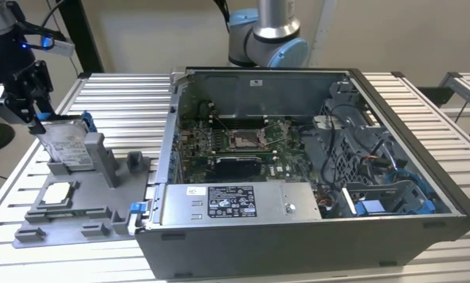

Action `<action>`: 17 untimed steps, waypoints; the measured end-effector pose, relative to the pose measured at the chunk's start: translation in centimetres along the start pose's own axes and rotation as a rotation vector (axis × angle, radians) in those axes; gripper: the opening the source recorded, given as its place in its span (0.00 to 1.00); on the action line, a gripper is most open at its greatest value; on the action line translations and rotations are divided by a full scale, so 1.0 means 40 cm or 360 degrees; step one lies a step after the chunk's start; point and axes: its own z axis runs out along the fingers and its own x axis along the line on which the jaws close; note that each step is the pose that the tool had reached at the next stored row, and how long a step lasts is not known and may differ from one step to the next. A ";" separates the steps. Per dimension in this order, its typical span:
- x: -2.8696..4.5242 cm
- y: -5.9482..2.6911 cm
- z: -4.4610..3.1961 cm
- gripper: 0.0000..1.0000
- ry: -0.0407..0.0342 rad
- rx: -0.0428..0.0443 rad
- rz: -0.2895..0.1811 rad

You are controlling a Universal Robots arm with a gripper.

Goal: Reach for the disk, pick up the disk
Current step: 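Pick up the disk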

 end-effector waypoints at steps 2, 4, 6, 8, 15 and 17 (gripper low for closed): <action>-0.002 0.000 0.009 1.00 -0.0001 0.0000 -0.0001; -0.003 0.000 0.019 1.00 -0.0002 0.0000 -0.0002; -0.004 0.000 0.028 1.00 -0.0003 0.0000 -0.0001; -0.005 0.000 0.037 1.00 -0.0005 0.0000 0.0000; -0.013 -0.001 0.068 1.00 -0.0008 0.0000 0.0003; -0.013 -0.001 0.078 1.00 -0.0008 0.0000 0.0003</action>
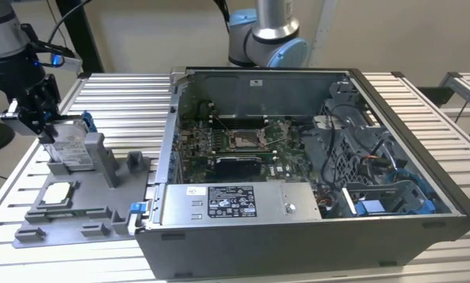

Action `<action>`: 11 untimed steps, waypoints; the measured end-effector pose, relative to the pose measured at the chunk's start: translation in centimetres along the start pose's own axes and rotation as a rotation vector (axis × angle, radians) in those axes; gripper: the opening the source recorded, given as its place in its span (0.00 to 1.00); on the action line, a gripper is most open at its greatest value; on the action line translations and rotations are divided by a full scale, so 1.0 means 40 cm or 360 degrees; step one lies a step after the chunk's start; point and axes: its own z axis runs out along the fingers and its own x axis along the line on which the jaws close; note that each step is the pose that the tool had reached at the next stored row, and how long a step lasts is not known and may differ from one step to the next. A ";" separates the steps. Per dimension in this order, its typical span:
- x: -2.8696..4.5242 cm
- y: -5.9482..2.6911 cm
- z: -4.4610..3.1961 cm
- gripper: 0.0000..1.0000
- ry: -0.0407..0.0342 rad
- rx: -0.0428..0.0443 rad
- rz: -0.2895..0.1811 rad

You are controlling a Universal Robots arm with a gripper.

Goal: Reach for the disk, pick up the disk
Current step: 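Pick up the disk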

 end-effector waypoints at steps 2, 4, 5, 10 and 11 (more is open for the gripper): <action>0.000 0.000 0.009 1.00 0.0000 0.0000 0.0000; 0.000 0.000 0.018 1.00 -0.0001 0.0000 0.0000; 0.000 0.000 0.023 1.00 -0.0001 0.0000 0.0000; -0.001 0.000 0.033 1.00 -0.0003 0.0001 0.0000; -0.001 0.000 0.033 1.00 -0.0003 0.0002 0.0000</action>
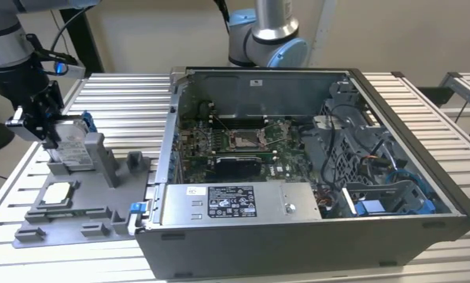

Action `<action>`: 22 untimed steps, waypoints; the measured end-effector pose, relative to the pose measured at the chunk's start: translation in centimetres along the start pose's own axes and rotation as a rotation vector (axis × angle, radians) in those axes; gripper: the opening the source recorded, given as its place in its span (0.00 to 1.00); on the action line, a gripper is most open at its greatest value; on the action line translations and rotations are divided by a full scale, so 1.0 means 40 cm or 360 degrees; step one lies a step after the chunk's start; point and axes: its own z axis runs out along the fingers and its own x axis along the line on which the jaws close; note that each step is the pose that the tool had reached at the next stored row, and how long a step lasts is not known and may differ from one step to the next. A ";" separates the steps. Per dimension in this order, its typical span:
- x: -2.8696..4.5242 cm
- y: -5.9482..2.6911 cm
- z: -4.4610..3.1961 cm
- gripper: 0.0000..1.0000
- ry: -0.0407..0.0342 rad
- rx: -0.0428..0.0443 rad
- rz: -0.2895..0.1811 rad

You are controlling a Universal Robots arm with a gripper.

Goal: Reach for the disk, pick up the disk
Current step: 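Pick up the disk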

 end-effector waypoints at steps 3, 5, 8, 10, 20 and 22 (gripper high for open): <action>0.000 0.000 0.000 1.00 0.0000 0.0003 0.0000; 0.000 0.000 0.000 0.00 0.0000 0.0004 0.0000; 0.000 0.000 0.000 0.00 0.0000 0.0008 0.0000; 0.000 0.000 0.000 0.00 0.0000 0.0009 0.0000; 0.000 0.000 0.000 0.00 0.0000 0.0018 0.0000; 0.000 0.000 0.000 0.00 0.0000 0.0019 0.0000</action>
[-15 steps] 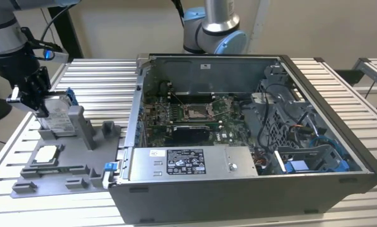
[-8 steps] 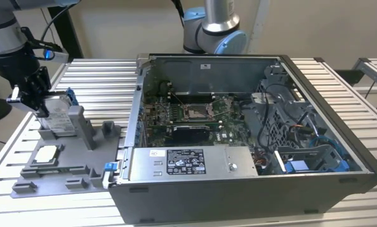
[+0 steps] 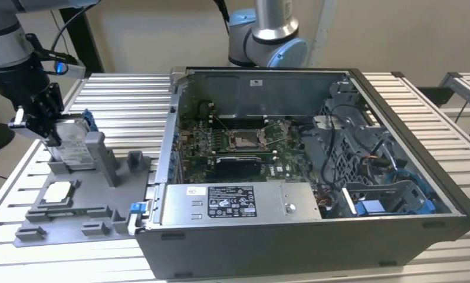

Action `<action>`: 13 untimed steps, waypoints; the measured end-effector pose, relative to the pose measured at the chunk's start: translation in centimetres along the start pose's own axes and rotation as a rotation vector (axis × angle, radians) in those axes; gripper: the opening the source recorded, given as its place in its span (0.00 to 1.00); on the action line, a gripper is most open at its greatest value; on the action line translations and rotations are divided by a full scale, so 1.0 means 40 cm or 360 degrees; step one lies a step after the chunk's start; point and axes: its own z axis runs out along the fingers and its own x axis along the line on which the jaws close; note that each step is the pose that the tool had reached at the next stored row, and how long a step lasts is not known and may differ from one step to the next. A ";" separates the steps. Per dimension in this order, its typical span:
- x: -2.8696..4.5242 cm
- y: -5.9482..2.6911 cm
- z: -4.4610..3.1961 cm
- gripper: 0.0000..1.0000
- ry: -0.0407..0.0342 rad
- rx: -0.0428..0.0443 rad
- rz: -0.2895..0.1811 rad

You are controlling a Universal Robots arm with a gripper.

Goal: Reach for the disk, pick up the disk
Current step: 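Pick up the disk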

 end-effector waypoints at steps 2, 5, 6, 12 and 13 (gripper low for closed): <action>0.000 0.000 0.000 0.00 0.0000 0.0002 0.0000; 0.000 0.000 0.000 0.00 0.0000 0.0004 0.0000; 0.000 0.000 0.000 0.00 0.0000 0.0005 0.0000; 0.000 0.000 0.000 0.00 0.0000 0.0009 0.0000; 0.000 0.000 -0.001 0.00 0.0000 0.0009 0.0000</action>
